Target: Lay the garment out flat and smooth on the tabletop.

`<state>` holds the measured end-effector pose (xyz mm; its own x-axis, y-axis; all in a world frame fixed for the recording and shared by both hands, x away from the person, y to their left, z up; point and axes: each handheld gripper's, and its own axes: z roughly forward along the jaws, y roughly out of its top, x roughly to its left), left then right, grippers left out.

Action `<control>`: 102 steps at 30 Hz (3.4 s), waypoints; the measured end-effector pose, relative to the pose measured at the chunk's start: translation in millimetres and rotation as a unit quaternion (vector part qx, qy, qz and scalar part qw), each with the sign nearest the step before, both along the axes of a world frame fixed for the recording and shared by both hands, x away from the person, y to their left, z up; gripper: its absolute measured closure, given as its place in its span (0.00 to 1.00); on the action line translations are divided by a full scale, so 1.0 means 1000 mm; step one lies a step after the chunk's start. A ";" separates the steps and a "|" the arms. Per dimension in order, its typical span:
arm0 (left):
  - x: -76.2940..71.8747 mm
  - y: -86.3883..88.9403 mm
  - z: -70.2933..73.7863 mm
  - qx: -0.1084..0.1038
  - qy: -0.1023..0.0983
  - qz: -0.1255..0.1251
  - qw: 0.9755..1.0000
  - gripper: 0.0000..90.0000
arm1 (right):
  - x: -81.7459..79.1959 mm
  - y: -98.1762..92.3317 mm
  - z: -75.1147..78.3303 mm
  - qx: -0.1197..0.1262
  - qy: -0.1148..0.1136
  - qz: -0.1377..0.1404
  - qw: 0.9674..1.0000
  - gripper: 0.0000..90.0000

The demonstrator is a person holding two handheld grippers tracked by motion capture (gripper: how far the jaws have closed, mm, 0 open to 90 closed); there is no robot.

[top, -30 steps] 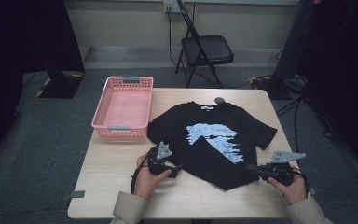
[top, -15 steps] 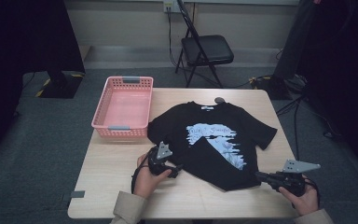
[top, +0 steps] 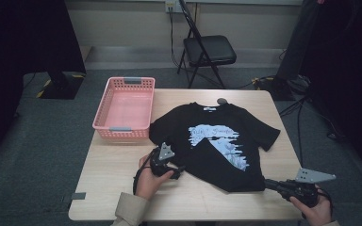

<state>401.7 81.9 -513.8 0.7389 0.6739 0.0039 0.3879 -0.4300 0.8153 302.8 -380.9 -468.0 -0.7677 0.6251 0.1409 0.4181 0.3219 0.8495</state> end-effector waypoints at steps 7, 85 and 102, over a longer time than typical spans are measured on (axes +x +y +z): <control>0.000 0.000 0.000 0.000 0.000 0.000 1.000 0.16 | -0.013 0.000 0.004 0.000 -0.006 0.010 1.000 0.96; 0.000 0.000 0.000 0.000 0.000 0.001 1.000 0.16 | 0.106 0.020 -0.033 -0.122 0.020 -0.113 0.986 0.14; 0.000 -0.006 0.021 -0.051 -0.008 -0.011 0.999 0.18 | 0.108 0.020 -0.033 -0.124 0.026 -0.110 0.986 0.11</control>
<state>401.5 75.6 -493.1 0.7540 0.6548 -0.0520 0.3656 -0.3526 0.8614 410.7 -360.7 -501.4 -0.6049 0.7963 -0.0013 0.5425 0.4134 0.7313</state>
